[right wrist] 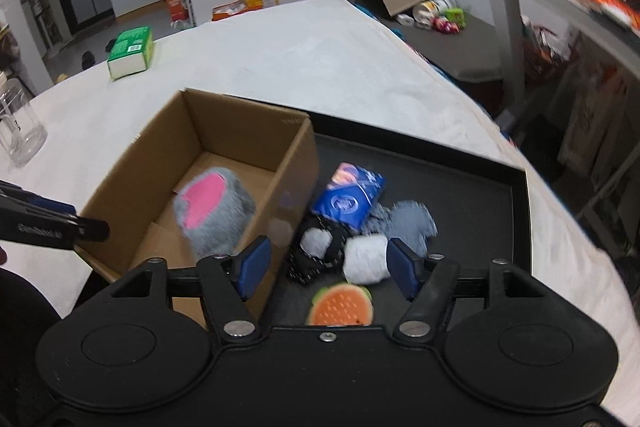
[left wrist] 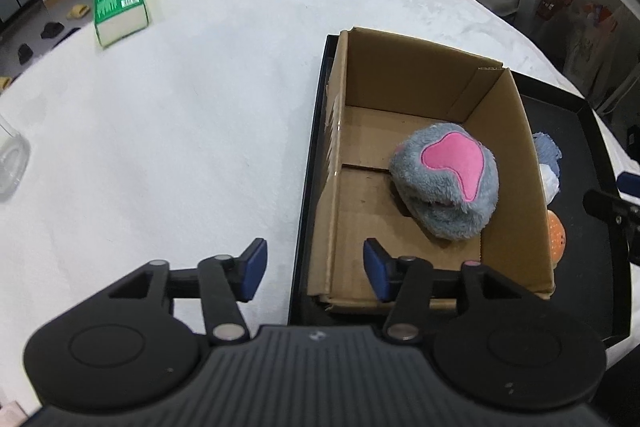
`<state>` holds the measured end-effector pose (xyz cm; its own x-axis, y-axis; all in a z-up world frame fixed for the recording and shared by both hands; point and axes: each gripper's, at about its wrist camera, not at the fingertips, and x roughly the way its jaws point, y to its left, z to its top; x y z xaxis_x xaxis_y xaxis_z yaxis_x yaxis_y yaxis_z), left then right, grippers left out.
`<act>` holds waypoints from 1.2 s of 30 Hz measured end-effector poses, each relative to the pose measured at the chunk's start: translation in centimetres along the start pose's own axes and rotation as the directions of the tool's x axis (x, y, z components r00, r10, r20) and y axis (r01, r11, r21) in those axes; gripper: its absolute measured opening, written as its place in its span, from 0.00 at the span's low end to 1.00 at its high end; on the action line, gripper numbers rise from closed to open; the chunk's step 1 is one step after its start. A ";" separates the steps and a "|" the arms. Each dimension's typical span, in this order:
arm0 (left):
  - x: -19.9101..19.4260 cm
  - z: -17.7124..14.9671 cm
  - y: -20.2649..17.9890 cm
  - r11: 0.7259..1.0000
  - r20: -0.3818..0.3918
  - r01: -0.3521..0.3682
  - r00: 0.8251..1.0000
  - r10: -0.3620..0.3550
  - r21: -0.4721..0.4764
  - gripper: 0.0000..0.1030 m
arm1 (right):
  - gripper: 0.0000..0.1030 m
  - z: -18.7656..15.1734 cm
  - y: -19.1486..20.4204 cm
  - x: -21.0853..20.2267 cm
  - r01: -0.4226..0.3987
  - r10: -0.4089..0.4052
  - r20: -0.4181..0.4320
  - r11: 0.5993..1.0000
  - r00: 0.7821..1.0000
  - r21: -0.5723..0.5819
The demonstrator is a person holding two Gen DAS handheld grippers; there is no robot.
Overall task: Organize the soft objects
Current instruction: 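Move the right gripper to the plush burger and grasp it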
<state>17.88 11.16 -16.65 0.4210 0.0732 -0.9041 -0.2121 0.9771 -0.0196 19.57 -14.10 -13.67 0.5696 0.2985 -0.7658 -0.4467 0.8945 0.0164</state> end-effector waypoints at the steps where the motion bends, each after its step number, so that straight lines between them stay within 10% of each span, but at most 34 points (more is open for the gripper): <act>1: -0.1 0.1 -0.2 1.000 0.002 -0.009 1.000 0.009 0.005 0.53 | 0.65 -0.4 -0.4 0.1 -0.004 0.004 -0.001 1.000 1.000 0.012; 29: 0.9 0.8 -5.6 0.966 -0.033 -0.177 0.982 0.186 0.188 0.61 | 0.77 -6.8 -4.4 6.4 -0.135 0.150 -0.052 0.967 0.987 0.215; 36: 1.4 1.1 -6.6 0.962 -0.064 -0.158 0.982 0.176 0.220 0.61 | 0.39 -7.2 -5.1 6.6 -0.093 0.113 -0.090 0.974 0.990 0.205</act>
<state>20.85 5.07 -17.33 0.3193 0.2312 -0.9190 -0.0764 0.9729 0.2182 20.63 -19.04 -23.47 0.4512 0.3669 -0.8135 -0.3465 0.9121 0.2192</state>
